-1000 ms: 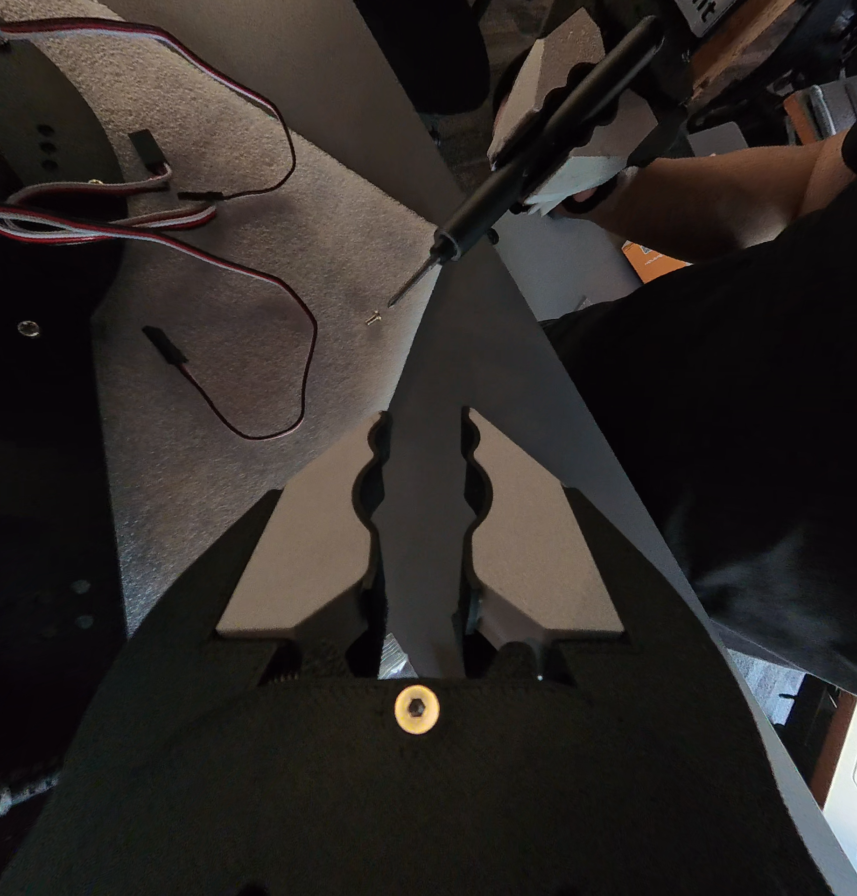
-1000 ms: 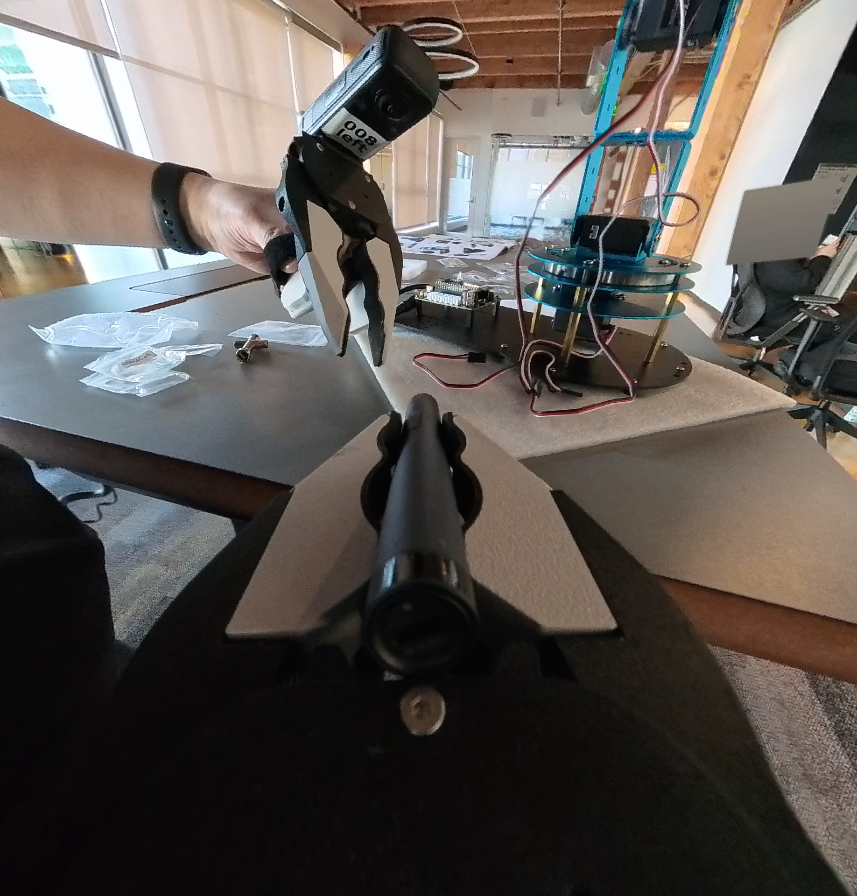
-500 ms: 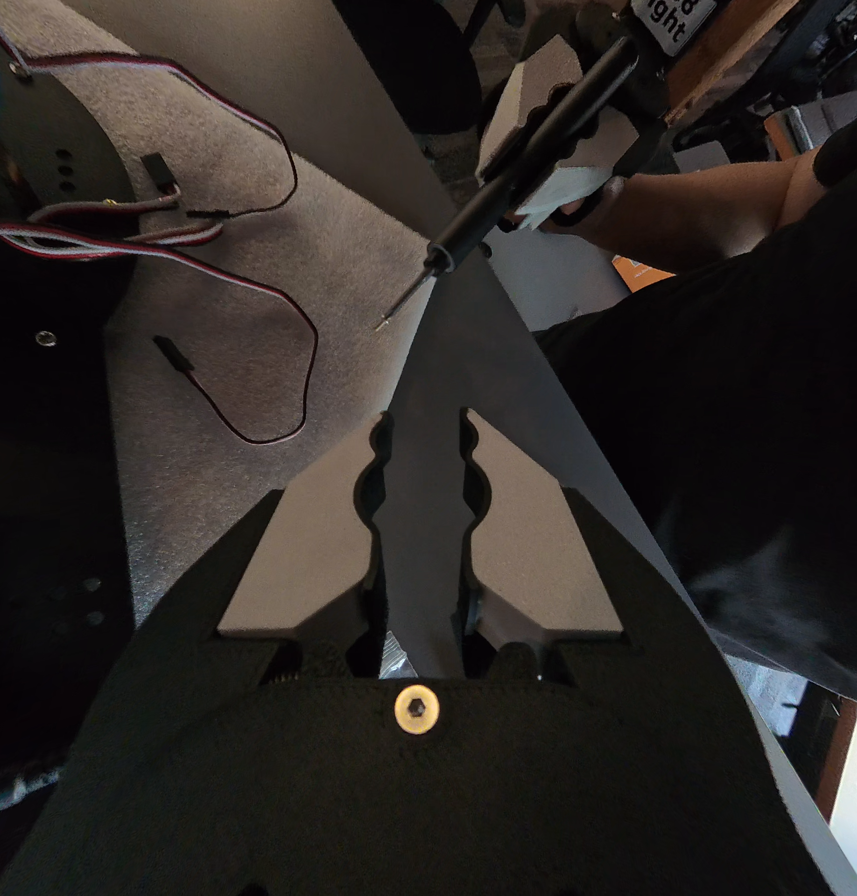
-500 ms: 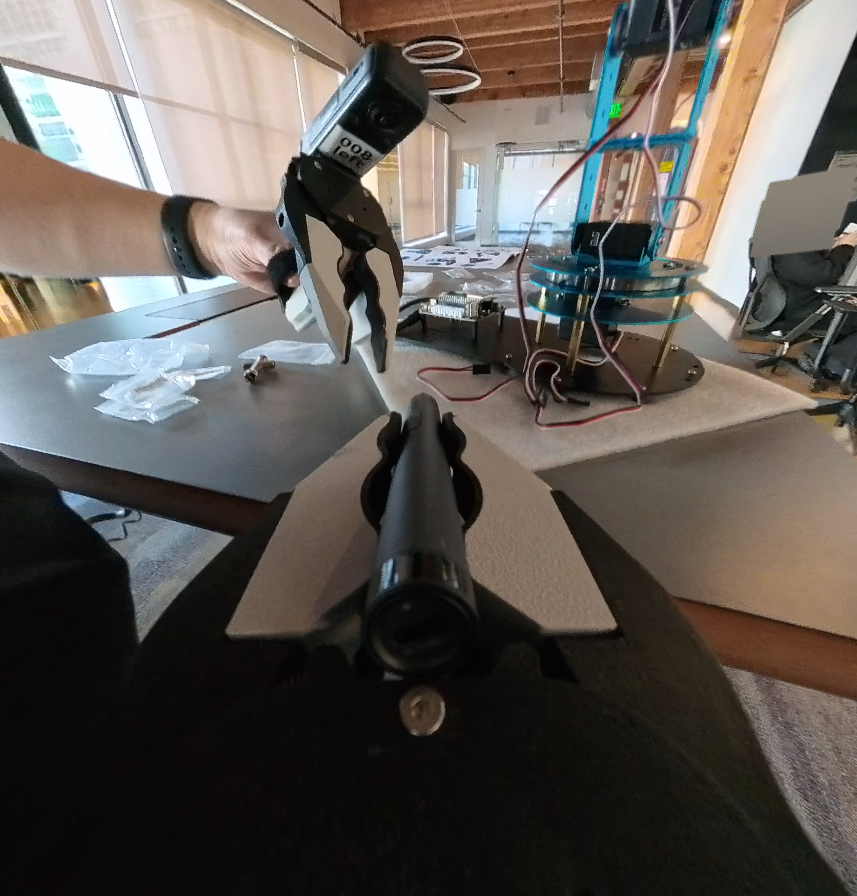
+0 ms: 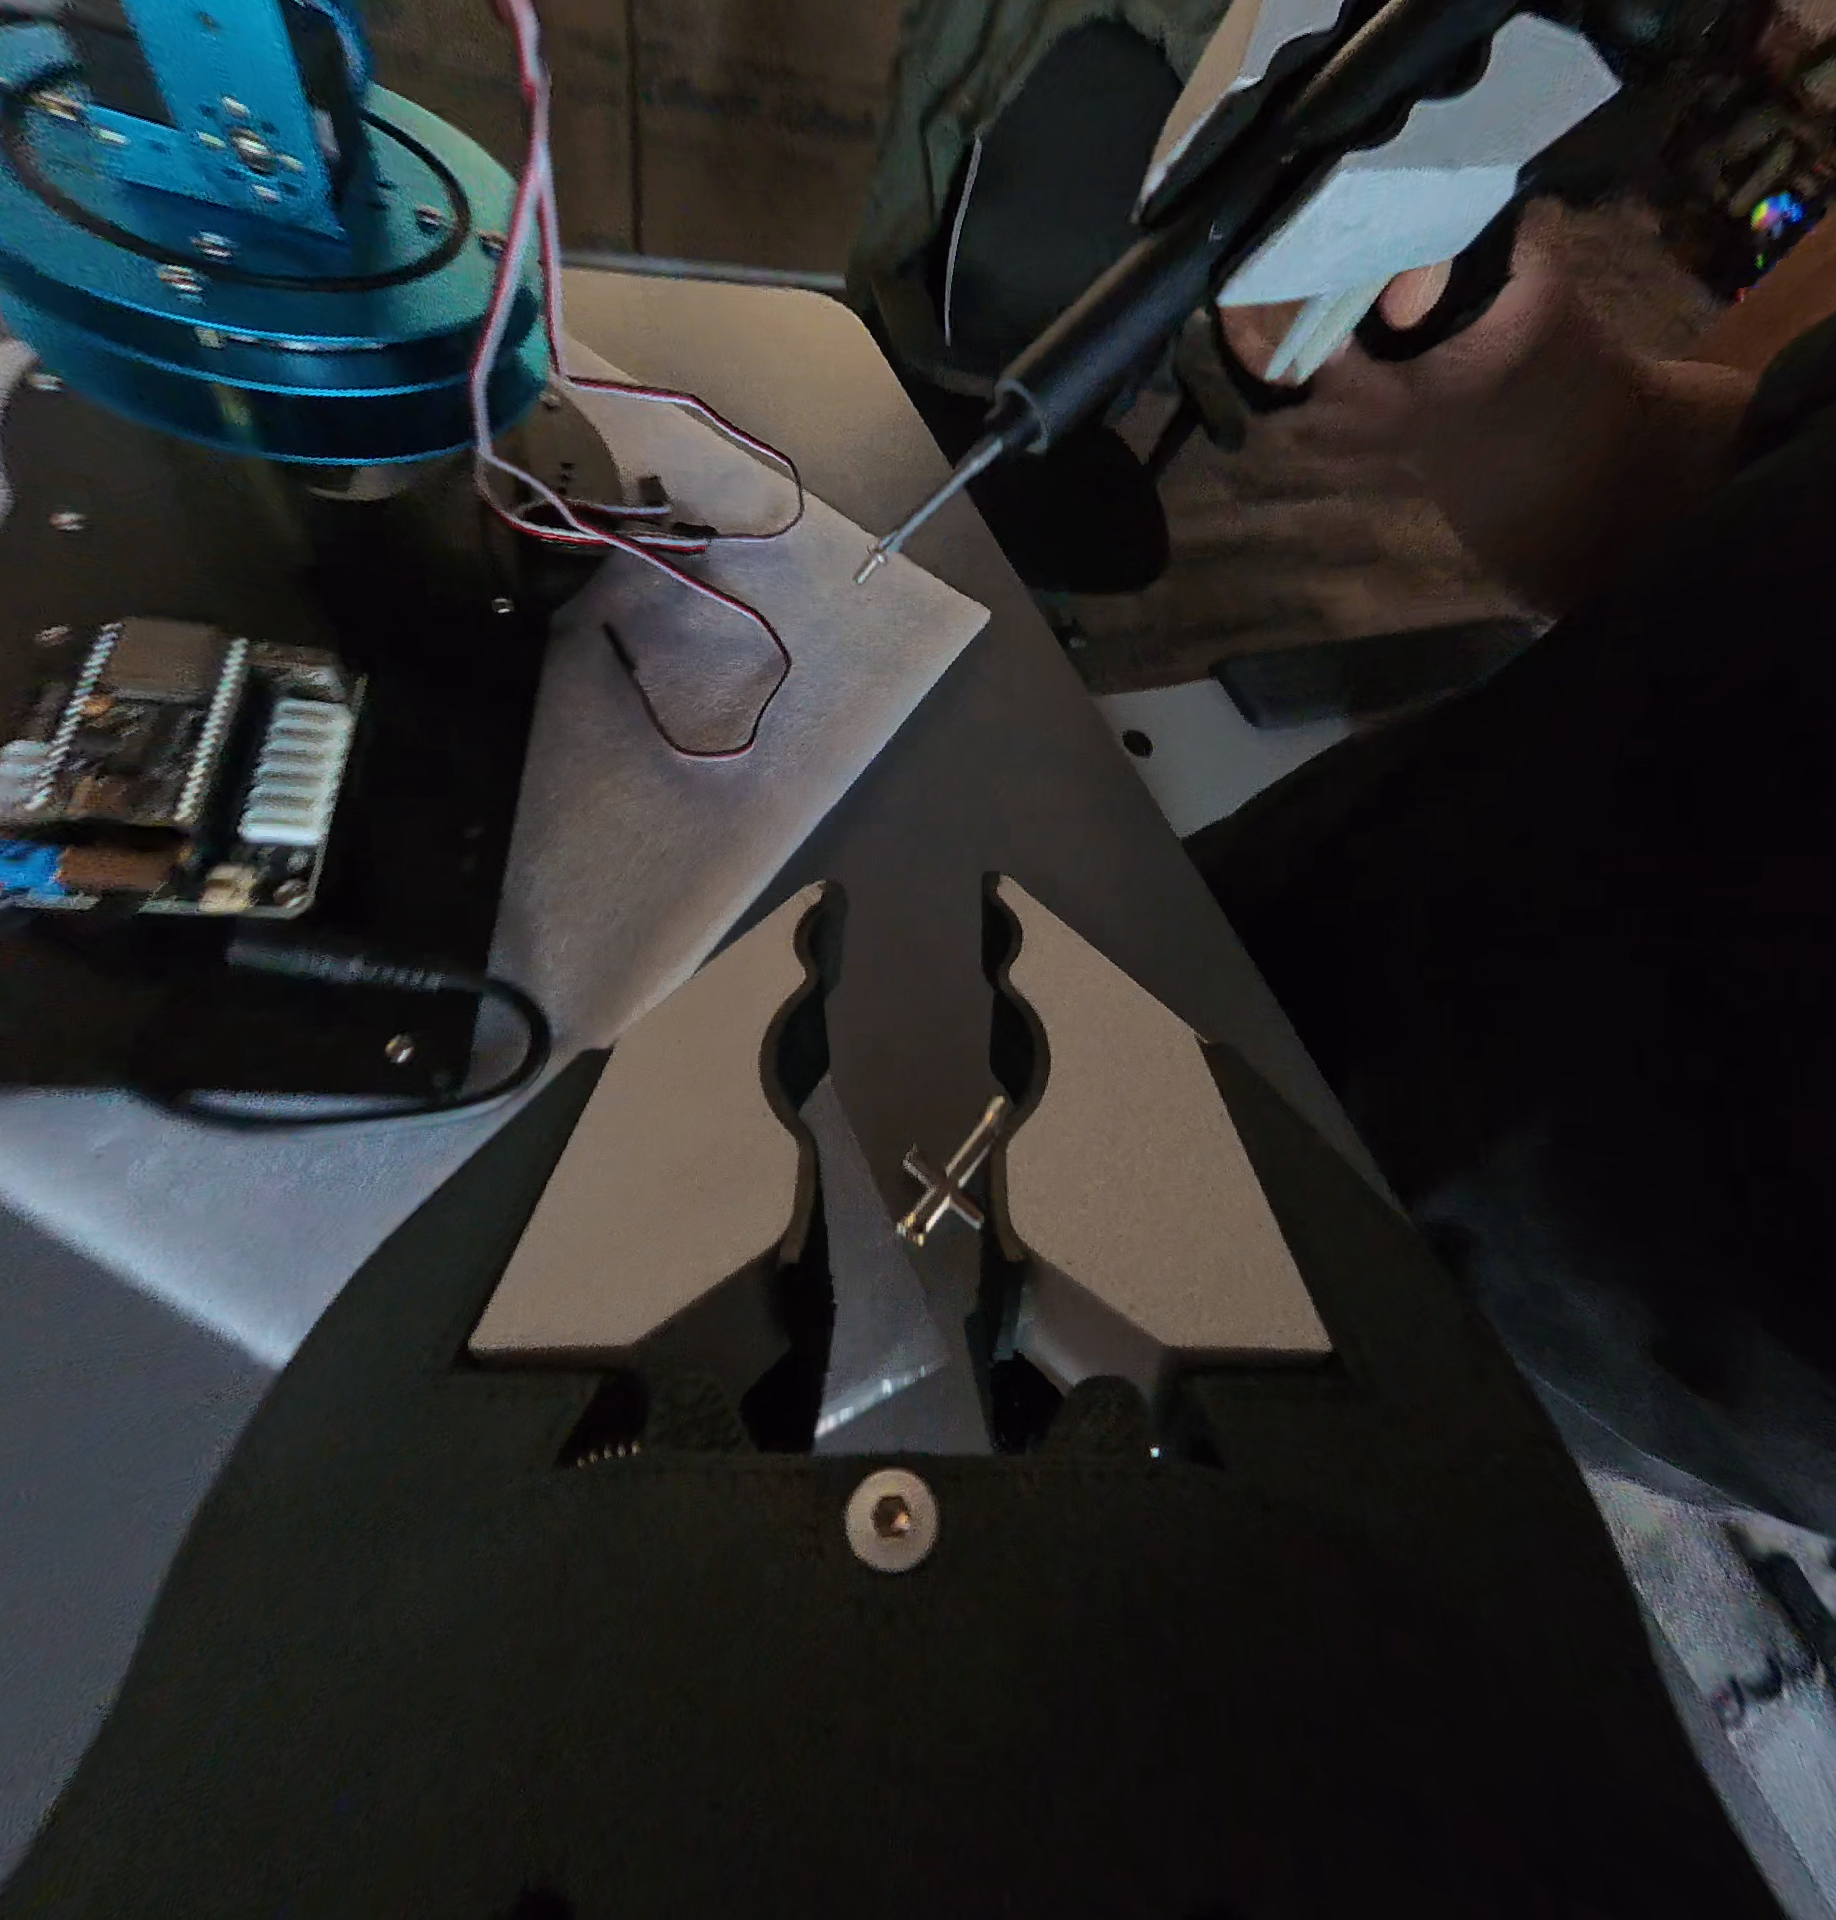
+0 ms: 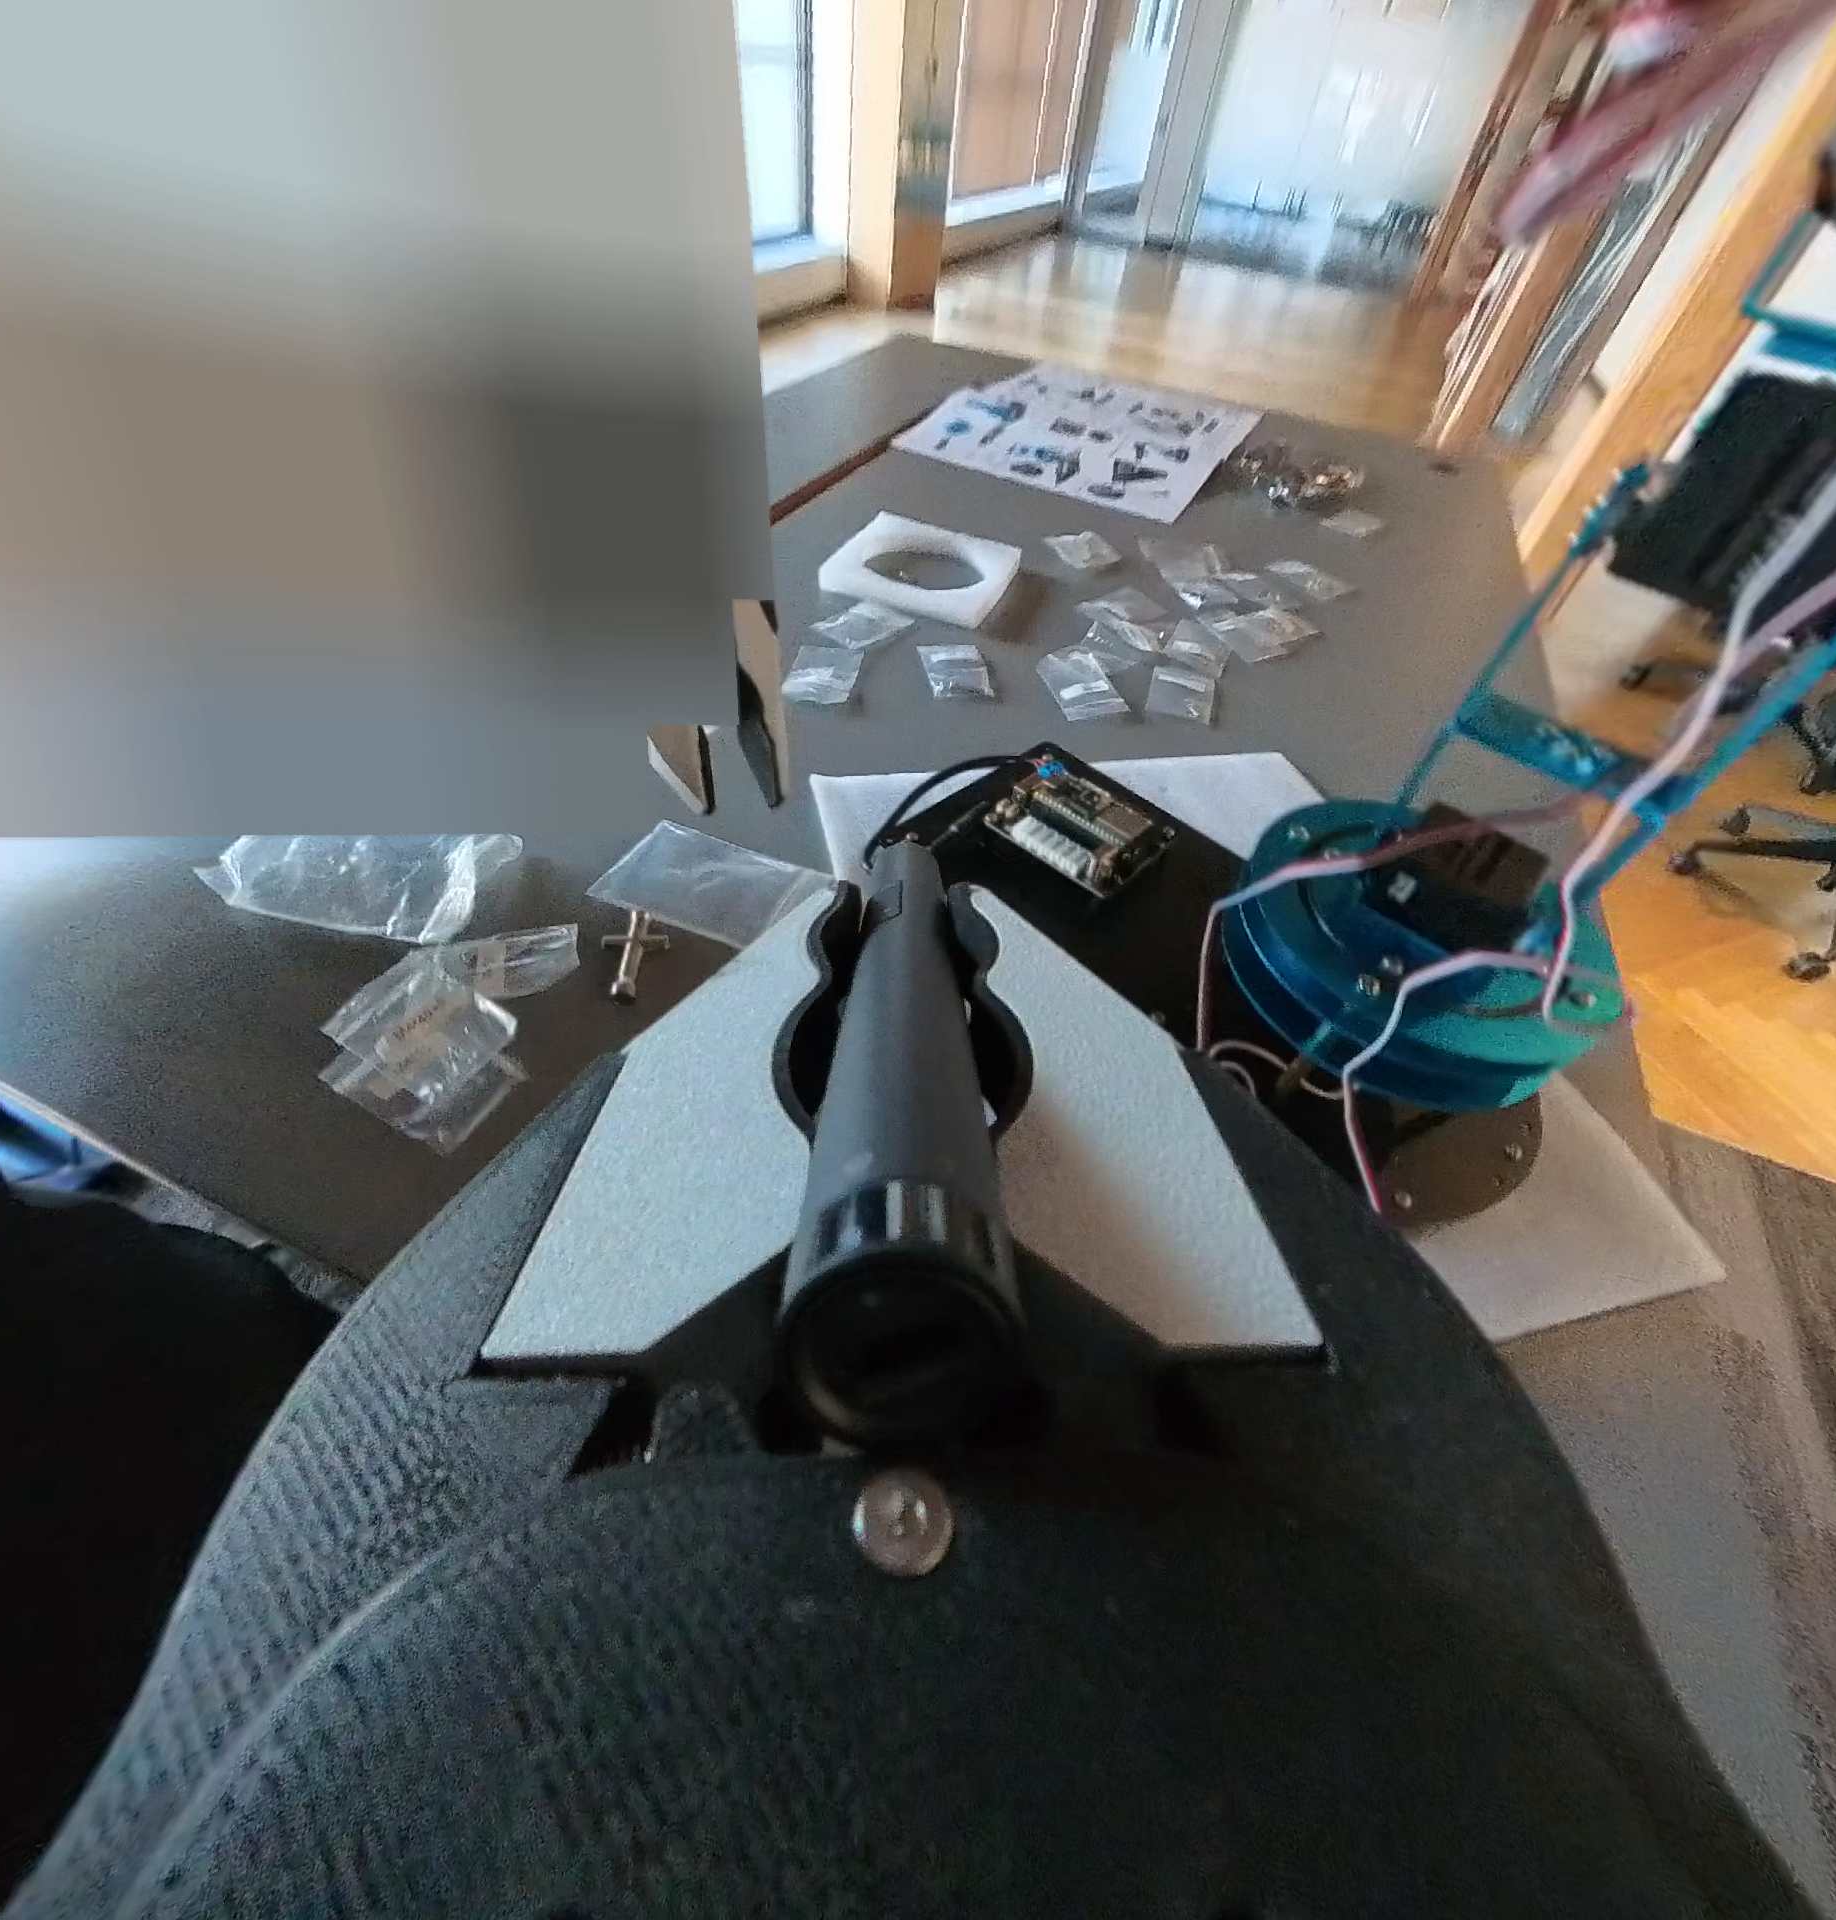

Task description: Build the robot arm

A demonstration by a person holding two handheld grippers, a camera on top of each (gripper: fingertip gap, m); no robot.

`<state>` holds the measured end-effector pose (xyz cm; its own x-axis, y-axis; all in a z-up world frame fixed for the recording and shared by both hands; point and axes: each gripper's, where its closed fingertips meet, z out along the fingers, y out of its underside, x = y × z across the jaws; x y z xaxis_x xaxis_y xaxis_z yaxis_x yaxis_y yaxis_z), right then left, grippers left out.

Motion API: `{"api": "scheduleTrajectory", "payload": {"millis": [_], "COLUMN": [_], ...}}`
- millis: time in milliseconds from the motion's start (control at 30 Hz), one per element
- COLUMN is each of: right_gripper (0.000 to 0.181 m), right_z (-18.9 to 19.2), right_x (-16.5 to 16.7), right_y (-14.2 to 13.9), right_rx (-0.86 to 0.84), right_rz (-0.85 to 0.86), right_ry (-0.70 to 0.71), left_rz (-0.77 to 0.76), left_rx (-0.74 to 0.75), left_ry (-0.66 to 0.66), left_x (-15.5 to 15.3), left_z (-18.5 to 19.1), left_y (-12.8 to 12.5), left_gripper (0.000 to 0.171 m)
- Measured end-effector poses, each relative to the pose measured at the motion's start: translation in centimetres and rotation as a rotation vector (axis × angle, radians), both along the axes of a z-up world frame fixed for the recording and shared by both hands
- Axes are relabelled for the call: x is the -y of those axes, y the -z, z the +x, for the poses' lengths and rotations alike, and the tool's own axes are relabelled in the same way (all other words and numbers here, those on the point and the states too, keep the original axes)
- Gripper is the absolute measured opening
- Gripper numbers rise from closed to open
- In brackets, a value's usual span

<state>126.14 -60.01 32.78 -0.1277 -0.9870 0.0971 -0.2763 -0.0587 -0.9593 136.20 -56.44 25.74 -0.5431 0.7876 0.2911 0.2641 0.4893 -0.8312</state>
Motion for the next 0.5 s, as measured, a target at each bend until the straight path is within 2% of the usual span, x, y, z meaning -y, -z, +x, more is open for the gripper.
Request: {"api": "scheduleTrajectory", "payload": {"millis": [100,267,500], "right_gripper": [0.018,0.018,0.018], "right_z": [2.8,6.9,8.7], "right_x": [0.0,2.0,5.1], "right_y": [-2.0,-1.6,-0.5], "right_rx": [-0.098,-0.28,-0.472], "right_rz": [-0.023,-0.071,-0.021], "right_ry": [0.02,0.104,0.209], "left_rz": [-0.034,-0.115,-0.198], "left_rx": [-0.038,-0.019,0.0], "left_ry": [-0.052,-0.082,-0.053], "left_x": [-1.0,-1.7,1.2], "left_z": [2.4,5.0,5.7], "left_y": [-1.0,-2.5,-5.3], "left_gripper": [0.024,0.023,0.024]}}
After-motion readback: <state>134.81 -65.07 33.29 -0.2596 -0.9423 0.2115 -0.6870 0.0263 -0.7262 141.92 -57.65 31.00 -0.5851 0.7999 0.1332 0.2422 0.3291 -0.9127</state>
